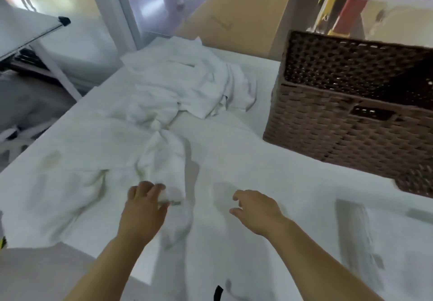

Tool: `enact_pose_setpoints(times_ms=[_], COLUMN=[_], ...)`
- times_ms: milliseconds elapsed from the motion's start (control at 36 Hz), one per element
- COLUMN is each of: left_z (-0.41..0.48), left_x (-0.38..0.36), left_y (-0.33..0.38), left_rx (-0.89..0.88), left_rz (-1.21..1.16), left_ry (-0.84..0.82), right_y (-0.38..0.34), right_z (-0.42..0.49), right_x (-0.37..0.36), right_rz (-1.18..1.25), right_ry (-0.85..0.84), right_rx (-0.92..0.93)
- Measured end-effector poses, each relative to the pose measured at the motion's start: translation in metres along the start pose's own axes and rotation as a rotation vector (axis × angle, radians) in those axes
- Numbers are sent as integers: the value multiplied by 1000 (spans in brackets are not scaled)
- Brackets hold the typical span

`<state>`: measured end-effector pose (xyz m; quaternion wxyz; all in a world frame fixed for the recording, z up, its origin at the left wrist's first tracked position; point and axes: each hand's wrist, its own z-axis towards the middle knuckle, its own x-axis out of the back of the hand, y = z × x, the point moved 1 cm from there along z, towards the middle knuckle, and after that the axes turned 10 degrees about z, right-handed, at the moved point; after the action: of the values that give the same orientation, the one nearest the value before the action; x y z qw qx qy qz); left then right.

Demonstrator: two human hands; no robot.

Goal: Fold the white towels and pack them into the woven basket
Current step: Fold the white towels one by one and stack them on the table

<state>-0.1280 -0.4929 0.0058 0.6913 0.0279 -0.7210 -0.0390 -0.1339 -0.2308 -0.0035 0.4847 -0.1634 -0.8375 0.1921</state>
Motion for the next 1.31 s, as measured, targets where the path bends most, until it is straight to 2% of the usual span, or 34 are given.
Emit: enact_pose_setpoints(times_ms=[56, 83, 194, 250, 333, 389, 500, 556, 639, 750, 889, 1000, 1056, 1222, 1306], left_z=[11, 18, 39, 41, 37, 27, -3, -13, -17, -8, 7, 22, 32, 64, 79], left_x=[-3, -5, -19, -23, -25, -27, -29, -33, -38, -43, -54, -56, -49, 4, 36], left_y=[-22, -31, -50, -48, -35, -22, 8, 14, 12, 0, 3, 11, 16, 37, 49], left_rx=[39, 46, 64, 54, -50, -192, -470, -501, -504, -460, -335, -348, -352, -284, -268], left_rz=[13, 3, -132, -182, -199, -252, -406, -463, -479, -340, 89, 171, 131, -307, -419], left_ry=[65, 46, -269, -337, -277, -265, -332, -379, -413, -321, -342, -273, -234, -88, 17], right_y=[-15, -20, -34, -35, -33, -32, -36, -34, -26, -10, 11, 27, 34, 41, 36], right_z=[5, 7, 10, 9, 8, 7, 2, -2, -8, -20, -36, -48, -54, -68, -74], right_x=[-11, -16, -25, -26, -27, -27, -28, -31, -36, -36, -18, 4, 16, 58, 81], right_rz=[25, 33, 42, 94, 225, 354, 595, 610, 522, 521, 582, 606, 575, 433, 474], right_ry=[-16, -24, -18, -5, 27, 52, 6, -9, 57, 217, 459, 605, 652, 838, 891], right_rx=[5, 5, -18, -49, -94, -103, -54, -71, -97, -139, -224, -262, -283, -284, -280])
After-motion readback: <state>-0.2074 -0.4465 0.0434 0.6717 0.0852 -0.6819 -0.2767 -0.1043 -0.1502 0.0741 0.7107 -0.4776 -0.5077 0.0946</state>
